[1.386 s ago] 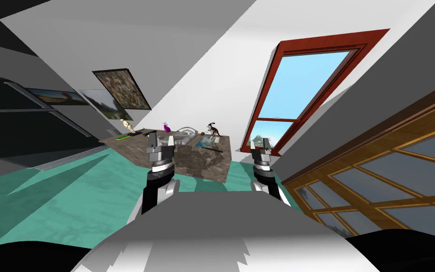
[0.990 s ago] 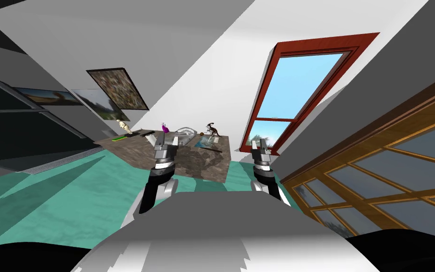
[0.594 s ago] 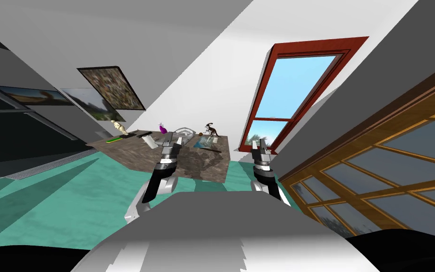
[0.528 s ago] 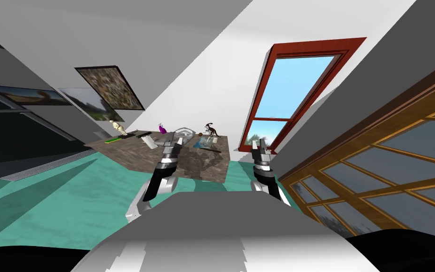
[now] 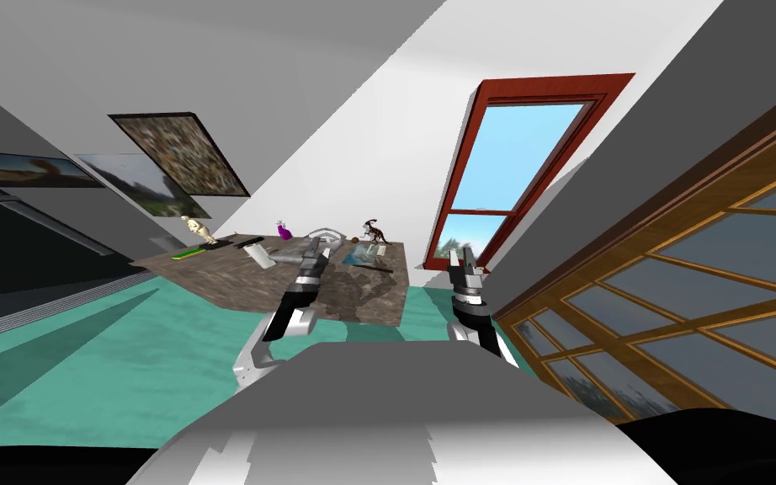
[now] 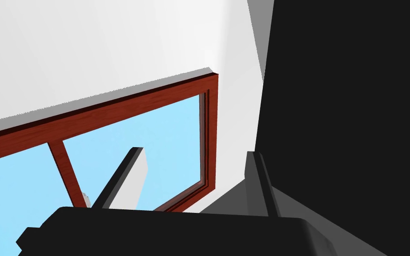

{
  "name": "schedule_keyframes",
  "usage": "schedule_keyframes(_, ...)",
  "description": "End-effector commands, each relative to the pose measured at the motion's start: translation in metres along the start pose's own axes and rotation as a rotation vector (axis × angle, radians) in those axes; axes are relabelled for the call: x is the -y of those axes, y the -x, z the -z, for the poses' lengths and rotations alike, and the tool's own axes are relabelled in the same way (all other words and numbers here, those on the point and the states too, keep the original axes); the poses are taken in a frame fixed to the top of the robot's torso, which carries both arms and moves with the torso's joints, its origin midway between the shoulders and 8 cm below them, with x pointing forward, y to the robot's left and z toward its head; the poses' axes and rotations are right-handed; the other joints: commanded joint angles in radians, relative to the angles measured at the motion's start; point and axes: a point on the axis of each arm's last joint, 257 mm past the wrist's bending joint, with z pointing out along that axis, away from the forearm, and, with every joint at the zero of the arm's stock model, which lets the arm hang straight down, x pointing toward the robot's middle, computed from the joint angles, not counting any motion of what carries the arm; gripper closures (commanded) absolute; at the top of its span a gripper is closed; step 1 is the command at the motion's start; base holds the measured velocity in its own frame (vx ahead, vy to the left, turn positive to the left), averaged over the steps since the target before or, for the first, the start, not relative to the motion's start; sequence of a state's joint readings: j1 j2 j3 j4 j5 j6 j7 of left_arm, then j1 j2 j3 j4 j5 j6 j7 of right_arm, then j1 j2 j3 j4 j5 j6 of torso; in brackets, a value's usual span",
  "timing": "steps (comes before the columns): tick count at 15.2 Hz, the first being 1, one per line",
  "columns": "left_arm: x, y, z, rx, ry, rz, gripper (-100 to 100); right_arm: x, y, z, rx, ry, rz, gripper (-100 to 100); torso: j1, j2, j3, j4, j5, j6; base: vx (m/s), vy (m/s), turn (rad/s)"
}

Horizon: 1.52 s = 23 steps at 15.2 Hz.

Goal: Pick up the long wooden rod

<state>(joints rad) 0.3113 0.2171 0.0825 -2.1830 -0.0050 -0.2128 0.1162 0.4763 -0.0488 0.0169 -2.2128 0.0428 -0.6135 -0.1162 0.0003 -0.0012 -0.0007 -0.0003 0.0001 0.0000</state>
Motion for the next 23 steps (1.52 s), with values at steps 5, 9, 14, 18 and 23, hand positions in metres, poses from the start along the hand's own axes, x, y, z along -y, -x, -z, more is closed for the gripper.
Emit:
schedule_keyframes(5, -0.041, 0.007, -0.011, 0.0, 0.126, -0.012, -100, 0.0, 0.0, 0.0, 0.0, 0.0, 0.0, 0, 0.0, 0.0, 0.0, 0.0, 0.0, 0.0, 0.01, 0.004, -0.065)
schedule_keyframes(9, -0.067, 0.011, -0.015, 0.007, 0.211, -0.017, -100, 0.0, 0.0, 0.0, 0.0, 0.0, 0.0, 0, 0.0, 0.0, 0.0, 0.0, 0.0, 0.0, 0.01, 0.005, -0.059)
schedule_keyframes(14, -0.1, 0.018, -0.024, 0.015, 0.307, -0.024, -100, 0.0, 0.0, 0.0, 0.0, 0.0, 0.0, 0, 0.0, 0.0, 0.0, 0.0, 0.0, 0.0, 0.009, 0.003, -0.056)
schedule_keyframes(18, -0.123, 0.023, -0.025, 0.025, 0.387, -0.027, -100, 0.0, 0.0, 0.0, 0.0, 0.0, 0.0, 0, 0.0, 0.0, 0.0, 0.0, 0.0, 0.0, 0.01, 0.003, -0.051)
schedule_keyframes(23, -0.149, 0.029, -0.024, 0.038, 0.48, -0.028, -100, 0.0, 0.0, 0.0, 0.0, 0.0, 0.0, 0, 0.0, 0.0, 0.0, 0.0, 0.0, 0.0, 0.01, 0.003, -0.069)
